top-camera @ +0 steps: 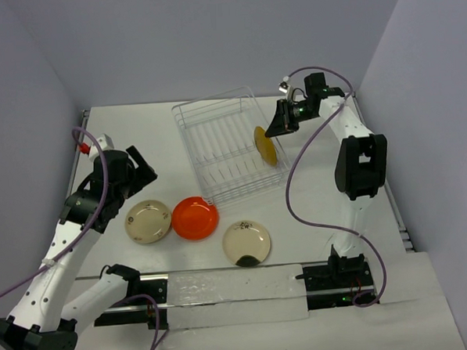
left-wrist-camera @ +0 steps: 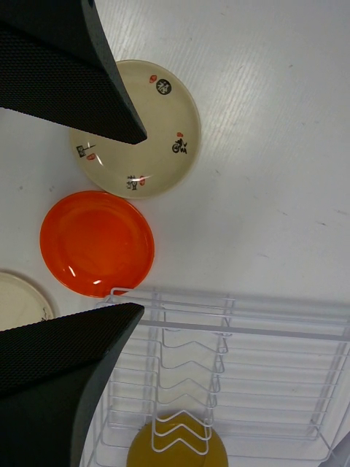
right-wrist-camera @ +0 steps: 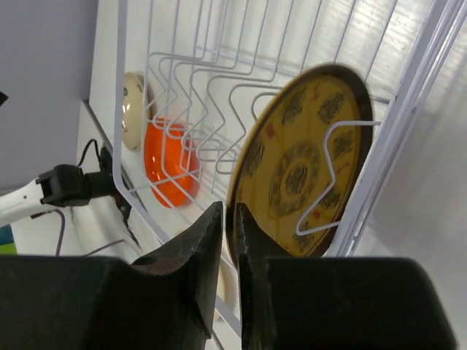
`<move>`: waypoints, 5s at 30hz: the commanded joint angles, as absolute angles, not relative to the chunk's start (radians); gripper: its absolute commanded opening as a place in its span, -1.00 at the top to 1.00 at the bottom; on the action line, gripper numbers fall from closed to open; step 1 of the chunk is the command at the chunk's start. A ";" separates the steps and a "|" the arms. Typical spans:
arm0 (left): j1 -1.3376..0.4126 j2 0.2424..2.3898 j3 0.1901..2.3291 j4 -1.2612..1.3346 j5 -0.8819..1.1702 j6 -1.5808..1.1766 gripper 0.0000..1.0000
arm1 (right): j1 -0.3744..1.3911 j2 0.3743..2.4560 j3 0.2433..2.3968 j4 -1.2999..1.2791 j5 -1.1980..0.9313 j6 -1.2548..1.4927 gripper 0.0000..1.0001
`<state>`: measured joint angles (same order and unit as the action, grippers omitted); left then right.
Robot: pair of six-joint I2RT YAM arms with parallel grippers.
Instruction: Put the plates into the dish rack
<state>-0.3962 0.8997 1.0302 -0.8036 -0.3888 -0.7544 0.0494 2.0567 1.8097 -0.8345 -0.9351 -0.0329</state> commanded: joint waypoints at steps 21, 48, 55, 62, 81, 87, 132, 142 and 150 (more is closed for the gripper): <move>-0.390 0.854 1.082 -0.865 -0.379 -0.804 -0.99 | 0.061 1.320 1.423 -0.622 -0.551 0.228 -0.95; -0.388 0.874 1.011 -0.908 -0.303 -0.877 -0.99 | 1.532 1.300 1.117 -0.860 0.588 0.543 -0.99; -0.388 0.845 0.985 -0.893 -0.273 -0.889 -0.99 | 1.586 1.480 1.153 -0.684 0.526 0.379 -0.92; -0.388 0.833 0.991 -0.903 -0.267 -0.888 -0.99 | 1.585 1.664 1.173 -0.589 0.510 0.316 -0.76; -0.389 0.826 1.015 -0.923 -0.265 -0.885 -0.99 | 1.534 1.814 1.119 -0.601 0.565 0.463 -0.07; -0.388 0.837 1.019 -0.917 -0.261 -0.884 -0.99 | 1.511 1.807 1.089 -0.603 0.592 0.527 0.20; -0.388 0.875 1.112 -0.876 -0.292 -0.819 -0.99 | 0.888 1.160 1.435 -0.532 -0.250 0.211 1.00; -0.388 0.899 1.139 -0.883 -0.307 -0.814 -0.99 | 0.566 1.459 1.705 -0.588 -0.457 0.137 1.00; -0.388 0.947 1.147 -0.870 -0.305 -0.811 -0.99 | 0.464 1.615 1.767 -0.614 -0.523 0.123 1.00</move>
<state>-0.3927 0.9251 1.1039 -0.9011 -0.2921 -0.8264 0.4916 1.5929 1.7214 -0.6080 -0.4739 0.1547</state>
